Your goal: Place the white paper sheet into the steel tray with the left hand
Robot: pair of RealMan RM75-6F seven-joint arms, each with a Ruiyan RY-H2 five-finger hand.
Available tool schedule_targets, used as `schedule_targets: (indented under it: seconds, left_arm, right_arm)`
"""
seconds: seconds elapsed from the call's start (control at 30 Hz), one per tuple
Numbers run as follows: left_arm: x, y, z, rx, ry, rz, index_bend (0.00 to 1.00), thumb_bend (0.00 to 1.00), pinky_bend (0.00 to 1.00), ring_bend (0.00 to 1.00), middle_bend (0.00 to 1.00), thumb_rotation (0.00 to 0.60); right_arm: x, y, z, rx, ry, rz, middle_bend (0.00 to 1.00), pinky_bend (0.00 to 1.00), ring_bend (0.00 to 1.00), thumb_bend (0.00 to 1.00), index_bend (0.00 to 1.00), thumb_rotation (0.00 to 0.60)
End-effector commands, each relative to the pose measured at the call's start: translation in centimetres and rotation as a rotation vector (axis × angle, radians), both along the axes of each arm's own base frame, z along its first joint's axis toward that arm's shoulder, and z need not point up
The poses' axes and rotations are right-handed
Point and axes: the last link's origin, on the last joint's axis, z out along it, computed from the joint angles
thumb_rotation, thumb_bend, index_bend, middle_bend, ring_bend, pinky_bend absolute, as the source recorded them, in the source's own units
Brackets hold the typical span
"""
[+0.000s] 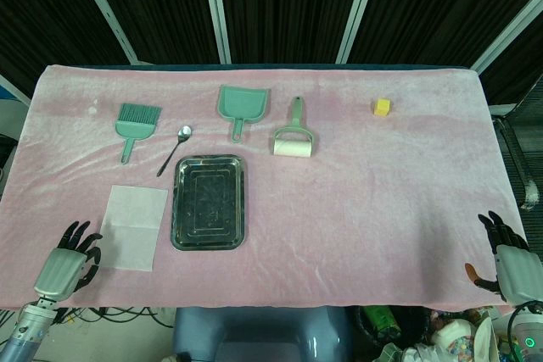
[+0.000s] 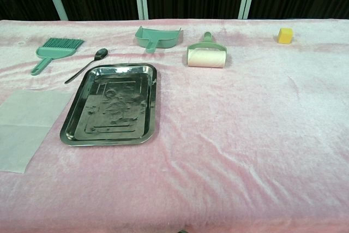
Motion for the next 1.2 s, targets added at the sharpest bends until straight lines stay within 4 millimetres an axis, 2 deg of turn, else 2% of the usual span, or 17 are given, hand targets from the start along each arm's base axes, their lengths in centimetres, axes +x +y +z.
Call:
schedule_targets:
  seconds: [0.03, 0.7, 0.93, 1.2]
  left_arm:
    - [0.0, 0.0, 0.0, -0.001, 0.000, -0.001, 0.62, 0.45, 0.04, 0.01, 0.27, 0.600]
    - [-0.2, -0.4, 0.2, 0.000, -0.023, 0.018, 0.64, 0.46, 0.04, 0.01, 0.28, 0.600]
    - [-0.1, -0.4, 0.2, 0.006, -0.020, 0.037, 0.66, 0.51, 0.04, 0.01, 0.29, 0.600]
    - [0.9, 0.6, 0.9, 0.049, -0.103, 0.050, 0.66, 0.51, 0.04, 0.01, 0.30, 0.600]
  right_arm:
    - [0.0, 0.0, 0.0, 0.002, 0.001, 0.001, 0.01, 0.15, 0.10, 0.25, 0.00, 0.600]
    - [0.1, 0.1, 0.1, 0.005, 0.005, 0.007, 0.01, 0.15, 0.10, 0.25, 0.00, 0.600]
    - [0.0, 0.3, 0.3, 0.005, -0.003, 0.003, 0.01, 0.15, 0.10, 0.25, 0.00, 0.600]
    - [0.0, 0.4, 0.3, 0.006, -0.005, 0.003, 0.01, 0.15, 0.10, 0.25, 0.00, 0.600]
